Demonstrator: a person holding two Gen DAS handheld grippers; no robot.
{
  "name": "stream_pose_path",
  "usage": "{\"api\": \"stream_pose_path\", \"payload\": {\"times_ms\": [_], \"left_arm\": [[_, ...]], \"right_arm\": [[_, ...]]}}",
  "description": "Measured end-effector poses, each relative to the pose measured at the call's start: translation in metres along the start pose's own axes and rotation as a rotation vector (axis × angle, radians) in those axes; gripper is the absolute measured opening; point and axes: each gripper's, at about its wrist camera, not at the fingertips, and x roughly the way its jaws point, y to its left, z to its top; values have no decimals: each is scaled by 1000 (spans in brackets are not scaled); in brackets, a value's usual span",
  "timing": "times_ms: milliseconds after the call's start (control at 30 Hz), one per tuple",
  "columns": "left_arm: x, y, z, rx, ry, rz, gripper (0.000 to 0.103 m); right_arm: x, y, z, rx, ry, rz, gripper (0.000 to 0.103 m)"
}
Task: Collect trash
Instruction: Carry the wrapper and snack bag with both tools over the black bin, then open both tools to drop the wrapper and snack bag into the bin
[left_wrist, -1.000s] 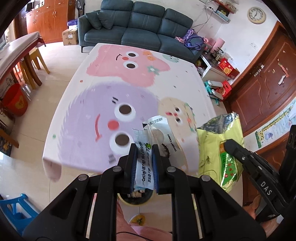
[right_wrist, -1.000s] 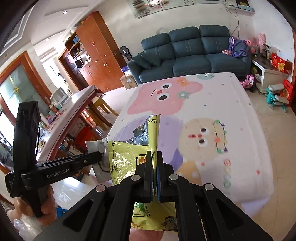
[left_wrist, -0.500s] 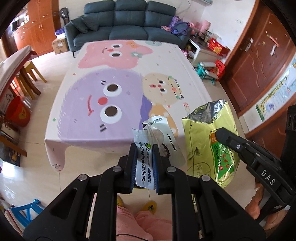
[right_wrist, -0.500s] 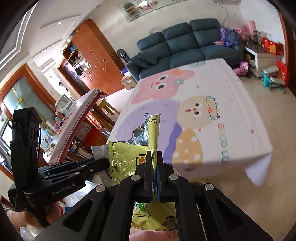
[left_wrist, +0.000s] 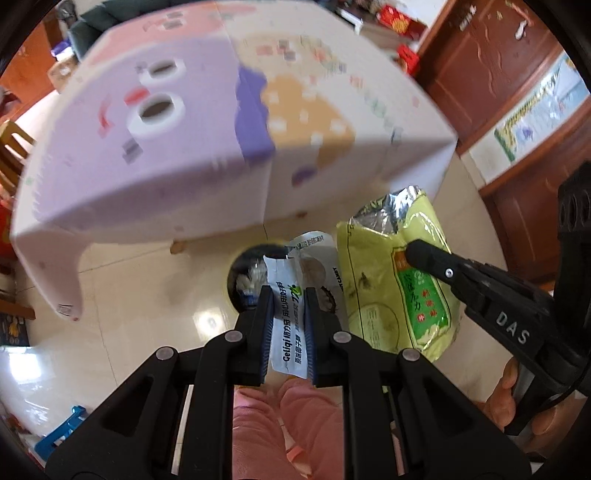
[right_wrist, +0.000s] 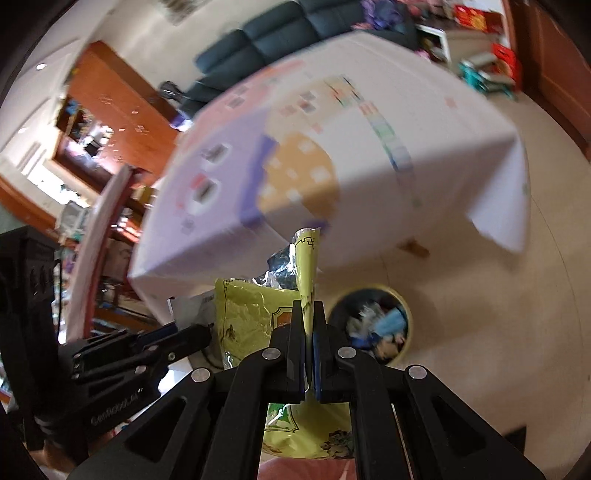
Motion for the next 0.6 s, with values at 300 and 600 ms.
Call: {"api": "stream_pose_path", "payload": {"times_ms": [300, 600], "left_arm": [[141, 33, -24, -9, 64, -14, 13], [277, 64, -29, -36, 41, 36, 13]], "right_arm": [[133, -57, -49, 61, 16, -86, 3], [277, -112, -82, 62, 15, -116, 3]]}}
